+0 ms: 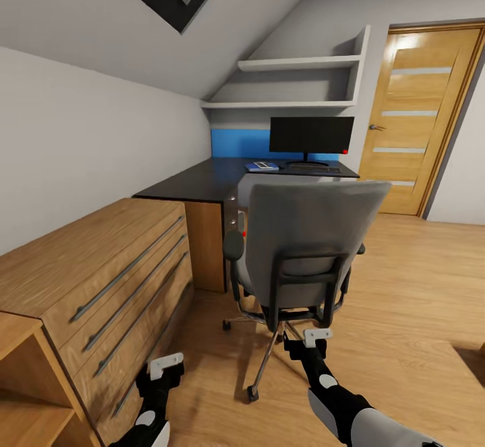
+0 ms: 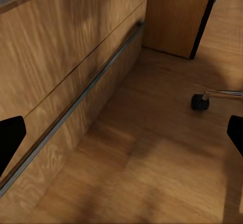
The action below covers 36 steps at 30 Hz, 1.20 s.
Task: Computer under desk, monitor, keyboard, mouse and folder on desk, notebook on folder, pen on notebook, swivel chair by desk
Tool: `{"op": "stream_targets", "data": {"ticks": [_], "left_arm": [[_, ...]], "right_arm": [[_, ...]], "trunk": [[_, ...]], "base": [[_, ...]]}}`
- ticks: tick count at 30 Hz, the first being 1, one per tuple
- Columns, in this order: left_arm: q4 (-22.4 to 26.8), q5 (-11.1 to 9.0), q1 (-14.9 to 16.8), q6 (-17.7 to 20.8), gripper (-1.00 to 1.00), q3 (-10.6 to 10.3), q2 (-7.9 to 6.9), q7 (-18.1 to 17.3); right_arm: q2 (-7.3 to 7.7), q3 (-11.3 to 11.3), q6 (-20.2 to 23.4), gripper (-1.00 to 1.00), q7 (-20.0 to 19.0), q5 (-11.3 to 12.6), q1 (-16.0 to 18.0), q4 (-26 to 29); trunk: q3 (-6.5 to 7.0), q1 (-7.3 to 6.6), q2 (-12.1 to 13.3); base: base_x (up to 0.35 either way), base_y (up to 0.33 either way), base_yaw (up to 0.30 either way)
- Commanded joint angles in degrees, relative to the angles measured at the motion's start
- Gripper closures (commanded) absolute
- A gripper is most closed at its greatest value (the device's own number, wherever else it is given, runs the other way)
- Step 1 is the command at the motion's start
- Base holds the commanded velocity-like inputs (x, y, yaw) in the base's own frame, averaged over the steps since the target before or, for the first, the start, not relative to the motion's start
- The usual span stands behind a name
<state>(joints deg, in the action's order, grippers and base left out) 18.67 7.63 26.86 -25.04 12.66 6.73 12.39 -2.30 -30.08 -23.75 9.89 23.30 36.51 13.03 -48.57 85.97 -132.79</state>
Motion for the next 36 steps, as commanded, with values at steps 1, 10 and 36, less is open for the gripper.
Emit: {"op": "stream_targets", "data": {"ticks": [1,10,36], "left_arm": [[-0.08,0.75,-0.01,-0.21,-1.00,0.25,0.06,0.31],[-0.13,1.31,-0.22,-0.27,-1.00,0.26,0.12,0.46],[-0.12,1.42,-0.23,-0.44,-1.00,0.35,0.21,0.68]], "right_arm": [[0.03,-0.48,-0.15,-1.00,0.41,0.28,0.05,-0.03],[0.19,-0.15,0.44,-1.00,0.70,0.60,0.19,-0.15],[-0.04,1.63,10.01,-1.00,0.79,2.54,9.54,-2.39]], "trunk": [[-0.06,-0.01,-0.02],[-0.06,-0.01,-0.02],[-0.06,-0.01,-0.02]], "base": [[0.000,0.000,0.000],[0.000,0.000,0.000],[0.046,0.000,0.000]]}}
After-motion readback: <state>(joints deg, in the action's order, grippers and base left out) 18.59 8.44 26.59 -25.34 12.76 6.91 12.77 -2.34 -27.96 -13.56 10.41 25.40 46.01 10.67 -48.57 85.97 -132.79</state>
